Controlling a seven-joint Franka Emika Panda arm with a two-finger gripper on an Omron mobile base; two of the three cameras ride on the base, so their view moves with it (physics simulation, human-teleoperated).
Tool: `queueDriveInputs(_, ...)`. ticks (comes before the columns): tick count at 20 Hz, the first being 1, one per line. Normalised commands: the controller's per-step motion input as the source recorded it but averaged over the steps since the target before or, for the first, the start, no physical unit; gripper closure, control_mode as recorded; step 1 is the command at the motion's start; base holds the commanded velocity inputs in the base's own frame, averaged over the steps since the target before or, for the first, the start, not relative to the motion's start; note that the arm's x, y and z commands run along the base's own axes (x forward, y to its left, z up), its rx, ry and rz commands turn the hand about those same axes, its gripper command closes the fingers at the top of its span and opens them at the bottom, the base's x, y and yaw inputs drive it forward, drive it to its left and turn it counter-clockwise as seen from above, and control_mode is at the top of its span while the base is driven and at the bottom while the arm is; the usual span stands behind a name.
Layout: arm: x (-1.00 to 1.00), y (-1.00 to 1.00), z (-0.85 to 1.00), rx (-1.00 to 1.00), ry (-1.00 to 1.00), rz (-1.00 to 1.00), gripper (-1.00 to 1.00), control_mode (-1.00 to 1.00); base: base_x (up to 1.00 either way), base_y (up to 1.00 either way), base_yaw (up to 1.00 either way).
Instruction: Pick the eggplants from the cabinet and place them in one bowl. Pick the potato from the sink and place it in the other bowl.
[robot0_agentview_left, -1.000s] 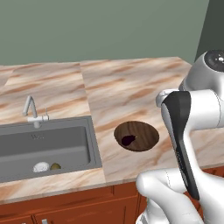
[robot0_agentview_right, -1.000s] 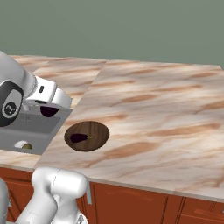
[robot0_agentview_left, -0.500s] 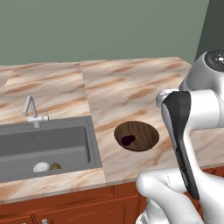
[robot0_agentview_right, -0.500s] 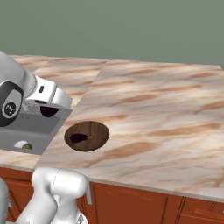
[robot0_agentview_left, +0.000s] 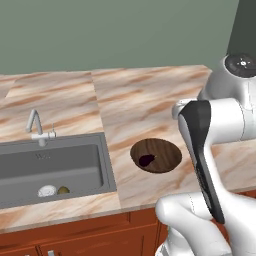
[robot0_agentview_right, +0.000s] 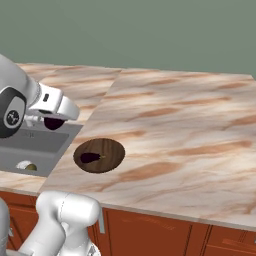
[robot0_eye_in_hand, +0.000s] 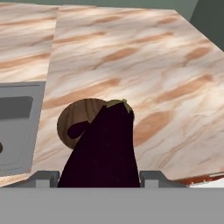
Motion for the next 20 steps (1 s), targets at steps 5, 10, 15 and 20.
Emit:
queueDriveInputs(5, 0.28, 0.2, 0.0, 0.02, 0.01, 0.02, 1.0, -1.0, 0.0, 0.0, 0.0)
queueDriveInputs(10, 0.27, 0.04, -0.04, 0.0, 0.05, 0.0, 1.0, -1.0, 0.0, 0.0, 0.0)
queueDriveInputs(15, 0.15, 0.0, -0.26, 0.0, 0.03, 0.0, 1.0, -1.0, 0.0, 0.0, 0.0)
queueDriveInputs(20, 0.13, 0.0, -0.33, 0.01, 0.03, 0.0, 1.0, -1.0, 0.0, 0.0, 0.0)
